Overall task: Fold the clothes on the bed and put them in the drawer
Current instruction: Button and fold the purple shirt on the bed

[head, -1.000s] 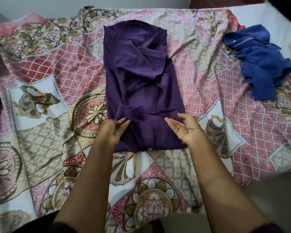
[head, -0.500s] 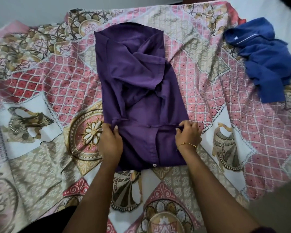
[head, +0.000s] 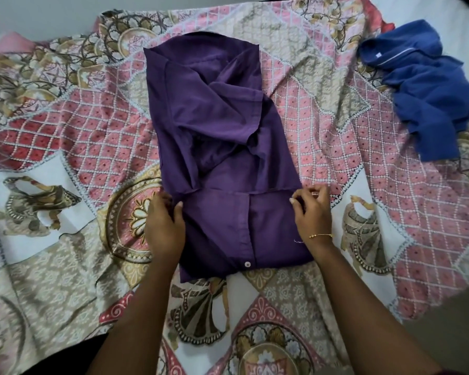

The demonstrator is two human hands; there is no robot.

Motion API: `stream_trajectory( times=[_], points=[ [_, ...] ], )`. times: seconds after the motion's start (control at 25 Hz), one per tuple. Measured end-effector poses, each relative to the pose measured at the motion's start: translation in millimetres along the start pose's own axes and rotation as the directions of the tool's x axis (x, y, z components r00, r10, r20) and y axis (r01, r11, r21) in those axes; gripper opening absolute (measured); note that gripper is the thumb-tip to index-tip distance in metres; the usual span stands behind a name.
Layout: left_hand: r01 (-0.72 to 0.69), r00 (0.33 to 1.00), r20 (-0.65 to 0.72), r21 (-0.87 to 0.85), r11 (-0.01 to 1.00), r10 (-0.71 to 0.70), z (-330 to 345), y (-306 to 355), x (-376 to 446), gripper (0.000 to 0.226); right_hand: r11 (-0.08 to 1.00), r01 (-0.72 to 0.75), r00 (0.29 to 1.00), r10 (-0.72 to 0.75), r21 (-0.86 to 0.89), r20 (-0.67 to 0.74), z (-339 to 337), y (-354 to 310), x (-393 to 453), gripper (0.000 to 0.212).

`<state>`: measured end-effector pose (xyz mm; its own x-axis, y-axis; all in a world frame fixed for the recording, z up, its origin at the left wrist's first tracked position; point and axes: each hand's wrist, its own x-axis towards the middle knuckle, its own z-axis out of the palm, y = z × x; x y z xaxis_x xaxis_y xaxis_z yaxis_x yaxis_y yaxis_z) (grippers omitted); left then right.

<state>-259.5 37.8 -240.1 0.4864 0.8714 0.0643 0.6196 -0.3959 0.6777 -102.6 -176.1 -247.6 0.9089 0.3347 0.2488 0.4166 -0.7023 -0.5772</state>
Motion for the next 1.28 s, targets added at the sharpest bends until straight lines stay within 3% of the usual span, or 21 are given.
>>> stream_trajectory(
  times=[0.08, 0.2, 0.28, 0.44, 0.6, 0.68, 0.8, 0.96, 1.04, 1.12, 1.2, 1.28],
  points=[
    [-0.292, 0.953, 0.103, 0.075, 0.954, 0.284, -8.9, -16.3, 2.1, 0.019, 0.980, 0.184, 0.982, -0.179, -0.078, 0.057, -8.0, 17.6, -2.2, 0.028],
    [-0.656, 0.746, 0.259, 0.126, 0.744, 0.614, -19.1, -47.4, 4.0, 0.051, 0.926, 0.344, 0.928, -0.309, -0.159, 0.210, -15.1, 34.8, -4.4, 0.050],
    [-0.792, 0.607, 0.320, 0.166, 0.587, 0.728, -19.4, -61.5, 3.5, 0.057, 0.886, 0.434, 0.885, -0.385, -0.164, 0.260, -14.3, 43.0, -6.6, 0.036],
    [-0.840, 0.533, 0.395, 0.142, 0.523, 0.748, -15.9, -57.8, 12.2, 0.063, 0.794, 0.604, 0.719, -0.506, -0.069, 0.475, -24.1, 54.3, 13.3, 0.061],
    [-0.891, 0.390, 0.565, 0.032, 0.452, 0.728, -18.9, -64.2, 27.6, 0.090, 0.665, 0.747, 0.507, -0.564, -0.005, 0.652, -37.2, 51.5, 31.0, 0.069],
    [-0.890, 0.346, 0.634, -0.013, 0.457, 0.692, -21.6, -69.5, 30.8, 0.097, 0.635, 0.772, 0.475, -0.556, -0.020, 0.683, -35.9, 52.8, 32.7, 0.069],
    [-0.901, 0.348, 0.644, 0.028, 0.434, 0.681, -19.1, -67.6, 30.4, 0.098, 0.668, 0.743, 0.520, -0.544, -0.034, 0.659, -29.7, 52.5, 28.0, 0.064],
    [-0.891, 0.405, 0.597, 0.089, 0.444, 0.693, -13.3, -61.2, 27.6, 0.084, 0.729, 0.684, 0.610, -0.558, -0.018, 0.563, -19.5, 49.9, 25.6, 0.058],
    [-0.867, 0.437, 0.557, 0.051, 0.496, 0.706, -12.7, -55.0, 31.7, 0.069, 0.767, 0.641, 0.648, -0.532, -0.013, 0.545, -16.6, 49.2, 31.3, 0.055],
    [-0.850, 0.426, 0.547, -0.030, 0.526, 0.720, -15.4, -48.1, 42.6, 0.056, 0.811, 0.585, 0.693, -0.508, 0.013, 0.512, -14.6, 43.3, 34.4, 0.050],
    [-0.822, 0.415, 0.556, -0.110, 0.559, 0.720, -22.6, -40.1, 58.6, 0.052, 0.886, 0.461, 0.769, -0.429, 0.054, 0.474, -11.8, 36.3, 39.0, 0.045],
    [-0.658, 0.470, 0.597, -0.254, 0.709, 0.650, -31.7, -25.3, 75.6, 0.048, 0.969, 0.223, 0.839, -0.246, 0.106, 0.486, -12.7, 25.1, 51.2, 0.034]
  ],
)
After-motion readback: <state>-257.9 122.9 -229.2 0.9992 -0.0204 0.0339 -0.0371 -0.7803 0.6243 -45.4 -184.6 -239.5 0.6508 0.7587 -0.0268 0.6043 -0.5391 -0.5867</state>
